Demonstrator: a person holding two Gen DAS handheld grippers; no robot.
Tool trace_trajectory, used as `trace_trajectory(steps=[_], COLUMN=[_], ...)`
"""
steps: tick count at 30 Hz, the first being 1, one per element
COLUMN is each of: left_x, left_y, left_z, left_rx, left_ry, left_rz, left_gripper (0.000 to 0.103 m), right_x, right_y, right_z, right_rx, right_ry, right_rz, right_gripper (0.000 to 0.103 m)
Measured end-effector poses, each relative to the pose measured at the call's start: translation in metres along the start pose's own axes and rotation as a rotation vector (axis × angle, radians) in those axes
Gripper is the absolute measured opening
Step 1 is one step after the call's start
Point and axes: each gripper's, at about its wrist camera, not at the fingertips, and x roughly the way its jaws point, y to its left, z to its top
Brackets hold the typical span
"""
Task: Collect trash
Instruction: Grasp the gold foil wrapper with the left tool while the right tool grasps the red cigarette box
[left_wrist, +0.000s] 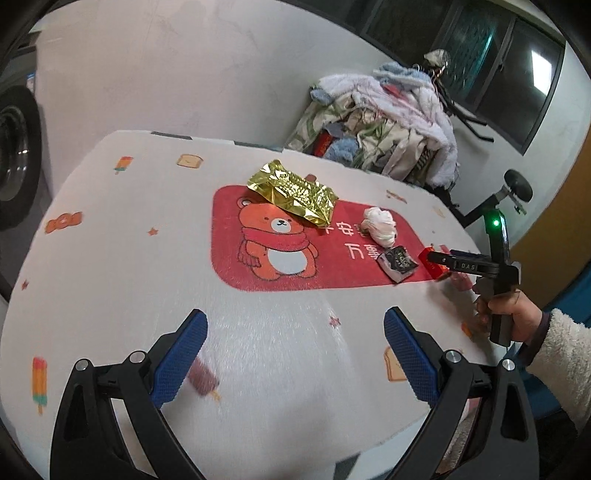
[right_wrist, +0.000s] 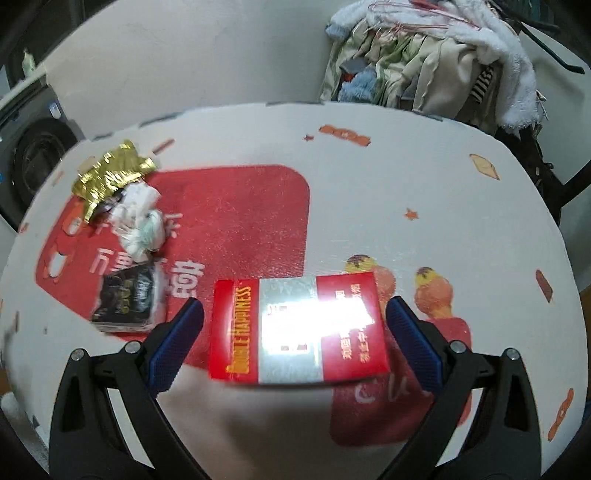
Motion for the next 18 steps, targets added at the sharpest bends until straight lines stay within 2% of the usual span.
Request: trace_trajectory(steps=[2,3,7,10,14,16,18], left_x=[0.015,0.020,0.050,0.077,0.113,0.134,0.148], left_y=[0.001,0.001,0.002,0.002,0.004,0.013,0.028], left_z=[0.008,0.012,0.033,0.056,0.088,0.102,0.113], left_rx=[-0.013,-0.022,-0.082,-0.097,-0.087,-0.148,-0.245], left_ry=[0.028,0.038,0.071,0.074,0.077,0.106,0.094], left_rz=[-0.034,-0.050,-0.105,-0.091,-0.023,-0.029,-0.040], left_gripper=[0.094,0.094,0.094,0.093,0.094,0.094,0.094], right_x=[0.005,0.005,-0.003,-0.006,-0.009,-0.010,-0.009], right_y=[0.004,0.006,0.018,0.023,0.014,0.009,0.005], right_z=[-0.001,-0.002,-0.006,-0.009,-0.009,-0.008,-0.008], right_rx=[-0.019,-0.026,-0.089,-0.107,-0.061,-0.036,-0.021], right_ry=[0.004,-0.003,-0.050,-0.066,-0.077,-0.080,-0.081], right_rz=[-0.026,-0.013,0.011,0.015,0.035,0.052,0.062], right_gripper=[0.096,0.087,0.087,0.087,0.087,0.087,0.087])
